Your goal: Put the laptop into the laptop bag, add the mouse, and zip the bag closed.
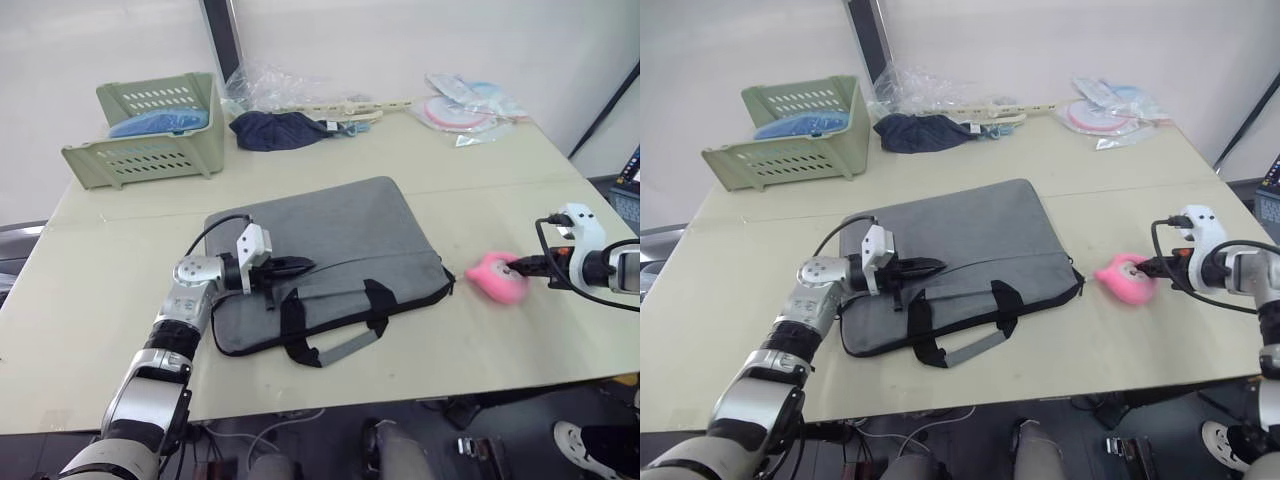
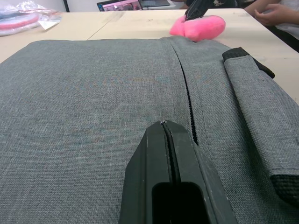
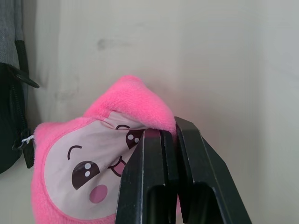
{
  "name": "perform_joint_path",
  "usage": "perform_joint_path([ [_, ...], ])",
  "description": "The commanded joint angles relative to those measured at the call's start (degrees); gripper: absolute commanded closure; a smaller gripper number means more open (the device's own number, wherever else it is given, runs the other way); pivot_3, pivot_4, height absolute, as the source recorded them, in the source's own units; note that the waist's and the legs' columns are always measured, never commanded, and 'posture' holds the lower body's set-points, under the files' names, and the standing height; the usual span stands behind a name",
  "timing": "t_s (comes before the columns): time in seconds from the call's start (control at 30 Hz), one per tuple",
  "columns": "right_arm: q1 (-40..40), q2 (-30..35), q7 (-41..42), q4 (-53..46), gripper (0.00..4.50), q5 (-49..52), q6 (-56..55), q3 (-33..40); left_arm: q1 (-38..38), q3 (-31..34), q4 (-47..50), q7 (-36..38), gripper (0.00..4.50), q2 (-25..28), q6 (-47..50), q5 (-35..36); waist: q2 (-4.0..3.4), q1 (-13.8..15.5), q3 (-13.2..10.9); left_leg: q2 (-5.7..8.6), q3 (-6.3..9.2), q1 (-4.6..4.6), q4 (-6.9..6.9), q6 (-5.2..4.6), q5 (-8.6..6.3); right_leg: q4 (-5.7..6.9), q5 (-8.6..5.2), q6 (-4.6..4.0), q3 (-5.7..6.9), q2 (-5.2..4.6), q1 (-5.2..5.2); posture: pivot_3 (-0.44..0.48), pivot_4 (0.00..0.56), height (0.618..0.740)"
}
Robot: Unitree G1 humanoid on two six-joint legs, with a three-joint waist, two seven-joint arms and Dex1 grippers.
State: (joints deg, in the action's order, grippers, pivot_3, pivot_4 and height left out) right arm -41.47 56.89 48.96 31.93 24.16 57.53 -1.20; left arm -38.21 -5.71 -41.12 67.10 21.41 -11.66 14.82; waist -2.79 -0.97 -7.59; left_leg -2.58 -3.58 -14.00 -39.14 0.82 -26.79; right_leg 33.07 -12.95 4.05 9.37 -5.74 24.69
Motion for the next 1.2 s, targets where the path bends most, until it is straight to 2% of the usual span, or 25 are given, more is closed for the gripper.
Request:
perform_joint_path([
  [0.03,-1.2,-0.18,-2.92,0.63,4.39,-2.59,-2.82,3.11,6.21,-5.3,-6.95,0.76,4.5,0.36,2.95,-7.06,0.0,-0.01,0.0,0.0,0.01,0.0,0.0,0.0,0.0,0.0,0.0,0.0,0.0,0.0,0.0,0.0,0.15,0.74],
  [0.53,-4.07,-5.68,-3.06,-1.34,4.39,-3.74,-7.52,5.14,6.24,-5.61,-7.02,0.73,4.5,0.23,2.73,-7.34,-0.06,-0.47,0.01,0.02,0.02,0.0,0.0,-0.03,0.02,0.0,0.04,0.06,-0.02,-0.03,-0.03,0.0,0.15,0.74],
  [1.2,-15.54,-13.97,-6.5,11.05,4.39,-10.05,-16.61,6.04,7.26,-5.61,-6.09,0.69,4.5,0.45,3.14,-7.1,-0.38,-0.73,-0.02,0.07,0.01,-0.01,0.0,-0.1,0.06,0.06,0.06,0.09,-0.05,-0.09,-0.02,0.0,0.15,0.74],
])
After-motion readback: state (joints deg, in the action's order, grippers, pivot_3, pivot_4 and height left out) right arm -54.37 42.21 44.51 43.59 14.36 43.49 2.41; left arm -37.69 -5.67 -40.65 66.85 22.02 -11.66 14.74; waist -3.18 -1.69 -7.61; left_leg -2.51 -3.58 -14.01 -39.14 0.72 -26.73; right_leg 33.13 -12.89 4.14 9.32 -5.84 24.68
